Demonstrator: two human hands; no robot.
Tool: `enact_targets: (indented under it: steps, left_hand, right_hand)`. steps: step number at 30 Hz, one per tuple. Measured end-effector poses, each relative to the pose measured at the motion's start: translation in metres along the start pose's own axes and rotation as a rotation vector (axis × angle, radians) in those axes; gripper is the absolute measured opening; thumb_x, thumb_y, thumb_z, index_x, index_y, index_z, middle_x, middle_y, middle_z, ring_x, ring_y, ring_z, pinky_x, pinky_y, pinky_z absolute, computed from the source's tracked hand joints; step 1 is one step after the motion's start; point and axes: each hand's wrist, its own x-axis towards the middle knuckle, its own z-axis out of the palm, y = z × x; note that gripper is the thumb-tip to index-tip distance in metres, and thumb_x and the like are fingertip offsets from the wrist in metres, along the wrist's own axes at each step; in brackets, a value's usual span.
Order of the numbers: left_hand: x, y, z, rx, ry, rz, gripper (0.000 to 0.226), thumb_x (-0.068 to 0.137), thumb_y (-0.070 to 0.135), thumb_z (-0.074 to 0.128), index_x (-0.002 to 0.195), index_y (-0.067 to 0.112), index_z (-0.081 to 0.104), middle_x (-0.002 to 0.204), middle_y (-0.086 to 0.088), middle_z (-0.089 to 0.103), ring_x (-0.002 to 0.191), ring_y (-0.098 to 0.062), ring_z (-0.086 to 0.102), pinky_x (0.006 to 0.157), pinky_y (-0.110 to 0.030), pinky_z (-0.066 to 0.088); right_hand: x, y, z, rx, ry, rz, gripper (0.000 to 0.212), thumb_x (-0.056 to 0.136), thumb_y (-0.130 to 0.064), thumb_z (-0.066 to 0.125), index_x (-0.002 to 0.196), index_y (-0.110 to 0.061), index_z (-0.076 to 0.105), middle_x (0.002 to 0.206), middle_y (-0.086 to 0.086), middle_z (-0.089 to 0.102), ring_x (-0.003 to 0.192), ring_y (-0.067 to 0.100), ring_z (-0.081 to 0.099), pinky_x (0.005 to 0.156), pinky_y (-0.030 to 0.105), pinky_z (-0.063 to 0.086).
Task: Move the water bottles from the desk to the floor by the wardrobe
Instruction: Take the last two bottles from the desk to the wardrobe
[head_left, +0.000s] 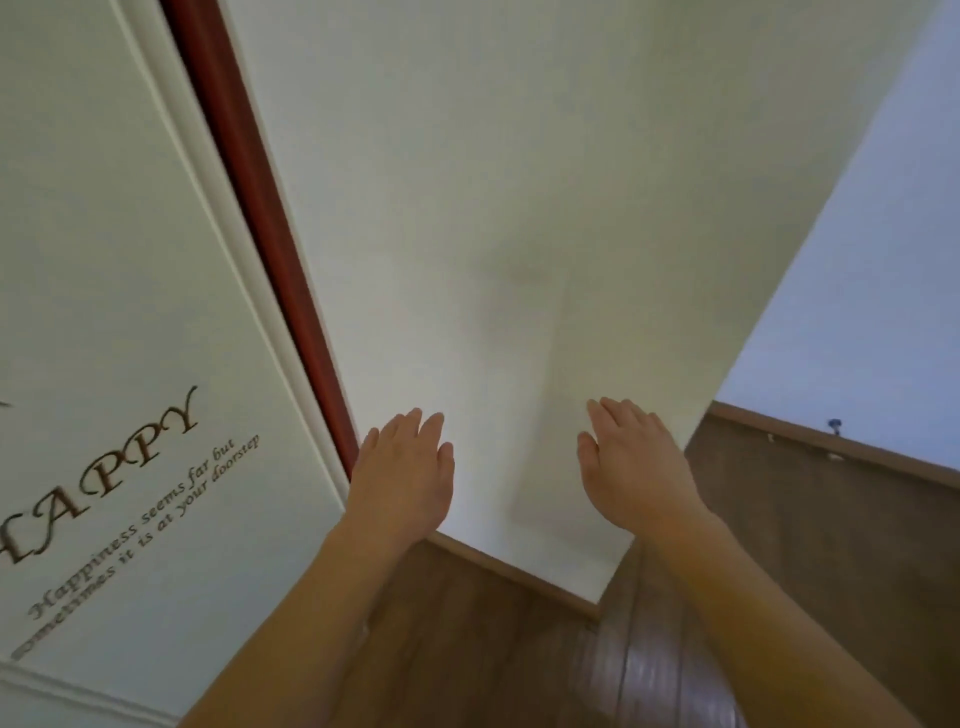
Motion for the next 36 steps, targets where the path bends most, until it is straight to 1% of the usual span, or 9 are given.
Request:
enact_targets:
  steps: [3,6,10,15,17,20,26,29,36]
  left_hand:
    - [0.003,0.055,0.01,0.006,-0.016,0.094,0.053,0.107,0.037,0.027,0.157,0.019,0.029,0.164,-0.007,0.03,0.152,-0.023,0.025,0.125,-0.042,0.018]
    - [-0.001,0.117,0.018,0.001,-0.036,0.184,0.053,0.107,0.037,0.026,0.157,0.018,0.029,0.164,-0.007,0.03,0.152,-0.023,0.025,0.124,-0.042,0.019]
    - [-0.017,0.209,0.03,-0.037,-0.059,0.283,0.053,0.107,0.038,0.026,0.157,0.02,0.03,0.165,-0.004,0.029,0.153,-0.022,0.024,0.125,-0.043,0.019]
    - [-0.03,0.316,0.052,-0.099,-0.074,0.437,0.052,0.106,0.037,0.03,0.155,0.019,0.036,0.161,-0.006,0.037,0.149,-0.023,0.032,0.124,-0.043,0.023]
    - [-0.032,0.355,0.06,-0.105,-0.075,0.508,0.052,0.106,0.036,0.031,0.153,0.017,0.039,0.158,-0.007,0.041,0.147,-0.023,0.035,0.122,-0.044,0.026]
    - [-0.032,0.41,0.069,-0.129,-0.083,0.593,0.05,0.106,0.034,0.033,0.153,0.016,0.04,0.158,-0.007,0.041,0.147,-0.023,0.034,0.123,-0.042,0.024]
    - [-0.01,0.511,0.091,-0.117,-0.127,0.764,0.051,0.106,0.035,0.033,0.154,0.018,0.036,0.16,-0.008,0.037,0.149,-0.022,0.03,0.124,-0.045,0.021]
    - [0.01,0.56,0.108,-0.121,-0.152,0.847,0.051,0.107,0.037,0.033,0.155,0.019,0.034,0.161,-0.007,0.036,0.15,-0.021,0.029,0.125,-0.044,0.021]
    - [0.069,0.676,0.139,-0.154,-0.21,1.006,0.052,0.107,0.04,0.033,0.156,0.023,0.03,0.164,-0.003,0.031,0.153,-0.019,0.024,0.124,-0.04,0.017]
  right_hand:
    - [-0.031,0.055,-0.015,0.002,0.033,0.09,0.052,0.105,-0.035,0.026,0.151,-0.012,0.033,0.153,0.005,0.042,0.141,0.024,0.035,0.119,0.043,0.02]
    - [-0.067,0.112,-0.032,0.009,0.075,0.166,0.049,0.104,-0.035,0.026,0.147,-0.013,0.039,0.149,0.004,0.046,0.139,0.022,0.037,0.118,0.043,0.022]
    - [-0.12,0.191,-0.047,0.02,0.109,0.275,0.049,0.104,-0.036,0.027,0.146,-0.015,0.041,0.151,0.003,0.045,0.143,0.021,0.035,0.12,0.042,0.021]
    - [-0.183,0.281,-0.063,0.009,0.158,0.435,0.047,0.103,-0.033,0.029,0.142,-0.014,0.046,0.149,0.004,0.047,0.141,0.021,0.037,0.119,0.044,0.022]
    - [-0.205,0.311,-0.071,0.003,0.174,0.497,0.047,0.103,-0.032,0.03,0.145,-0.015,0.043,0.151,0.004,0.045,0.143,0.021,0.035,0.119,0.043,0.021]
    - [-0.232,0.354,-0.078,-0.026,0.186,0.59,0.049,0.104,-0.032,0.033,0.148,-0.014,0.039,0.153,0.004,0.044,0.144,0.021,0.034,0.119,0.041,0.021]
    - [-0.258,0.431,-0.081,-0.037,0.187,0.794,0.051,0.104,-0.036,0.033,0.151,-0.018,0.036,0.156,0.002,0.04,0.147,0.02,0.03,0.12,0.042,0.018]
    - [-0.259,0.469,-0.083,-0.064,0.18,0.88,0.051,0.104,-0.036,0.033,0.151,-0.016,0.036,0.155,0.002,0.041,0.145,0.019,0.033,0.12,0.042,0.023]
    - [-0.241,0.554,-0.094,-0.051,0.212,1.088,0.051,0.104,-0.034,0.034,0.151,-0.014,0.036,0.155,0.003,0.042,0.145,0.019,0.034,0.121,0.042,0.024]
